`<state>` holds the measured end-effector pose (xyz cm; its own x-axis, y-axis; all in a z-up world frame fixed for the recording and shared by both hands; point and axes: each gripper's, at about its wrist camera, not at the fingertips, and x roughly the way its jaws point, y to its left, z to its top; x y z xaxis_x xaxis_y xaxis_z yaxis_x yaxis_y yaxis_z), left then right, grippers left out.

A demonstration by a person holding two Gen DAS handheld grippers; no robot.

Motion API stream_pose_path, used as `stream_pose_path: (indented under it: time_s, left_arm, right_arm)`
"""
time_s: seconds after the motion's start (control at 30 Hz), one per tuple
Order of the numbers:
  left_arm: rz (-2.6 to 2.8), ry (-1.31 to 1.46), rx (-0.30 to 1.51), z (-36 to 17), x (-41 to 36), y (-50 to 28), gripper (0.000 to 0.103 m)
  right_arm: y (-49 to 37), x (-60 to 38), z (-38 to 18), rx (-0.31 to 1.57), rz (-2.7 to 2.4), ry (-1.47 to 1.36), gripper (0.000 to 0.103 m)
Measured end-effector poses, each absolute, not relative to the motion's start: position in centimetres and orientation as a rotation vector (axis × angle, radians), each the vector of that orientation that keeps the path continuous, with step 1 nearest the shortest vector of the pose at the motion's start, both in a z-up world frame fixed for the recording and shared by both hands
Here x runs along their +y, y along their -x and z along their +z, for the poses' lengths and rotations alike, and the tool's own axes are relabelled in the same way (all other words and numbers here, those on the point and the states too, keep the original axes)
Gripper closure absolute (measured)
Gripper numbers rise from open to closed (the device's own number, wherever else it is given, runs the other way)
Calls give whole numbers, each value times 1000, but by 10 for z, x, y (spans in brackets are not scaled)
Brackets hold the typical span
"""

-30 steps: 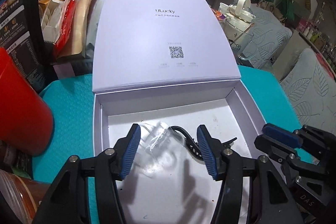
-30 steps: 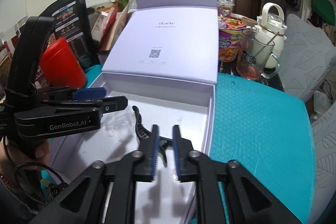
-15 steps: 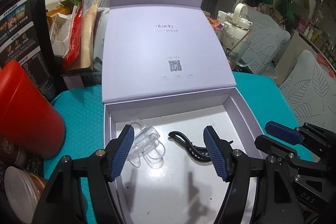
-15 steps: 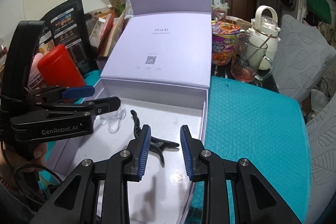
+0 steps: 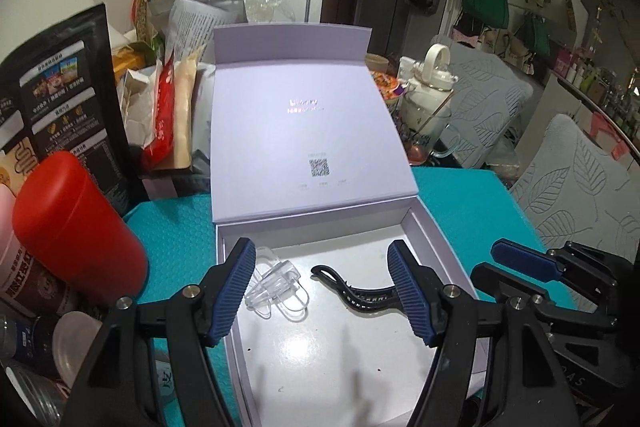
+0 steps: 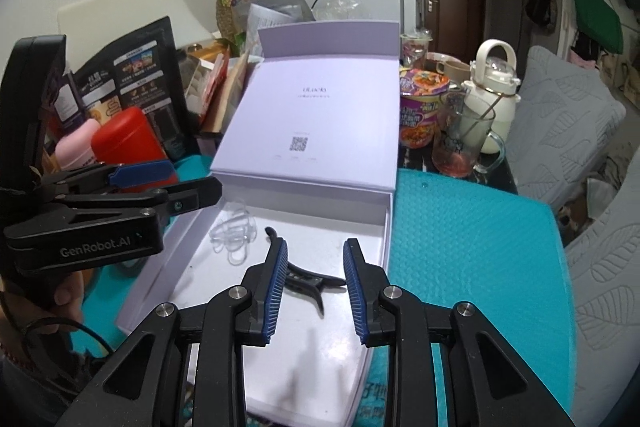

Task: Organize rigid objects
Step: 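Open both tools to release the items into the white box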

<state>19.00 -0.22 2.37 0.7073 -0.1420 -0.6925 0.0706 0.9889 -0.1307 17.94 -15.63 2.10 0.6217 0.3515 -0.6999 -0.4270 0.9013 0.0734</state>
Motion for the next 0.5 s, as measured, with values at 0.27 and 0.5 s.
stream_pose_path:
  time_s: [0.27,0.5]
  left_arm:
    - [-107,75,714,51,0,-165,35]
    - [-93,49,673,70,0,-142,35]
  right_arm:
    - [-158,-156,44,733,440,108,74]
    - [-135,-154,65,685,432,111,74]
